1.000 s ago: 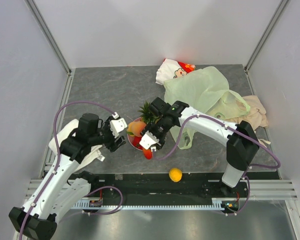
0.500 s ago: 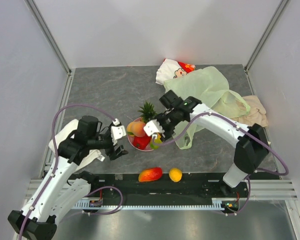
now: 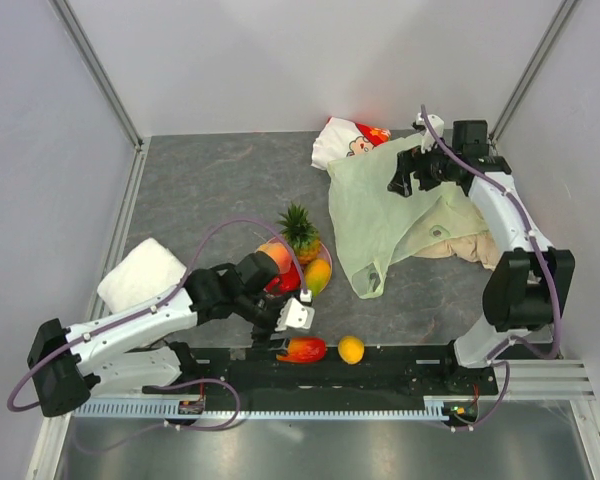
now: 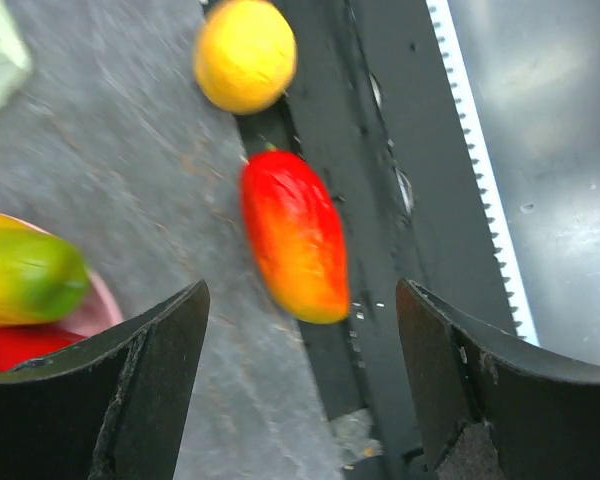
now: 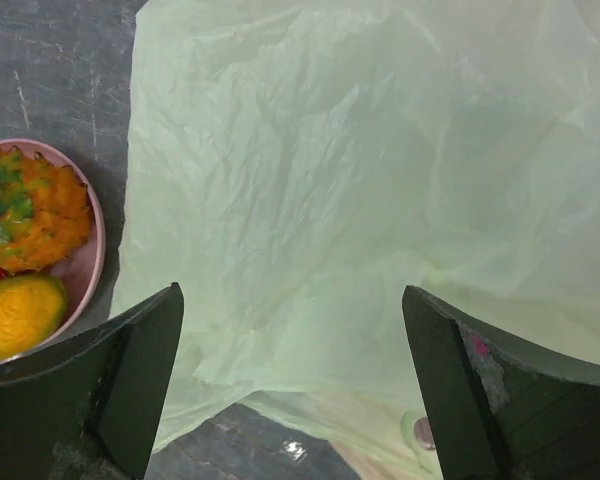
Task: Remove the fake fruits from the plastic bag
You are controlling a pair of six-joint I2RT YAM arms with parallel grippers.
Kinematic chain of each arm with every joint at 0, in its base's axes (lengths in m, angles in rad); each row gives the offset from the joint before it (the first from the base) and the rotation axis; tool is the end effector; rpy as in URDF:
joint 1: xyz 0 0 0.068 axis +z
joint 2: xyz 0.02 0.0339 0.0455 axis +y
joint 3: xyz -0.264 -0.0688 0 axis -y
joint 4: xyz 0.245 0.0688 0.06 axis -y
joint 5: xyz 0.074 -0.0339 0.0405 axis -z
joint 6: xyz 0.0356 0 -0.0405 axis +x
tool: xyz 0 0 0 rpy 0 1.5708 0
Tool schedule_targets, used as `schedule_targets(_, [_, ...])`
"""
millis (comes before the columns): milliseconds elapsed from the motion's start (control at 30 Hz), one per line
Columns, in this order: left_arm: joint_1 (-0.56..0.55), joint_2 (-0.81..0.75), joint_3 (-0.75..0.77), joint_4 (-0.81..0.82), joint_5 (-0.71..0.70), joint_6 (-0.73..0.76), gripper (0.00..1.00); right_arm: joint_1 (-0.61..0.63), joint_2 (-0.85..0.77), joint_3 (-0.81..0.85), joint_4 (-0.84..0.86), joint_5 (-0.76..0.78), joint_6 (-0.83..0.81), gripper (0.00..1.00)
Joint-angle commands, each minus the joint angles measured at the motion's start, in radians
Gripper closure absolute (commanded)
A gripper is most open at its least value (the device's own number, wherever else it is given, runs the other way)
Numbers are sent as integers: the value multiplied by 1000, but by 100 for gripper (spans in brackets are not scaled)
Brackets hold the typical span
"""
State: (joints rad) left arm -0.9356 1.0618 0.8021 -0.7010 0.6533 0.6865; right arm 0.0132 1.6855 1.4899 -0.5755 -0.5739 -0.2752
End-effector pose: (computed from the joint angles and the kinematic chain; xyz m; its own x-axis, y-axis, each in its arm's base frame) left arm 0.1025 -0.1756 0.2553 0.1600 0.6312 -0.7589 0.9624 -0.2706 -0.0222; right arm 0.3764 0.0243 0.3146 -0.5618 -0.2356 -0.7930 -0.5747 0.8007 0.1693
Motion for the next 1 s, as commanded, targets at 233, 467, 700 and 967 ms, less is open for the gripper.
schedule_targets(233, [-156, 6, -237, 394, -421, -283, 19, 30, -288, -175, 42, 25, 162, 2])
schedule_targets(467, [-219, 145, -218, 440, -417, -234, 22, 31, -314, -195, 32, 9, 159, 2])
schedule_targets(700, [-229, 227, -140, 324, -265, -168, 63, 31, -325, -206, 32, 17, 180, 2])
schedule_targets(967, [-66, 101, 187, 75, -293, -150, 98, 31, -311, -146, 2, 36, 174, 2])
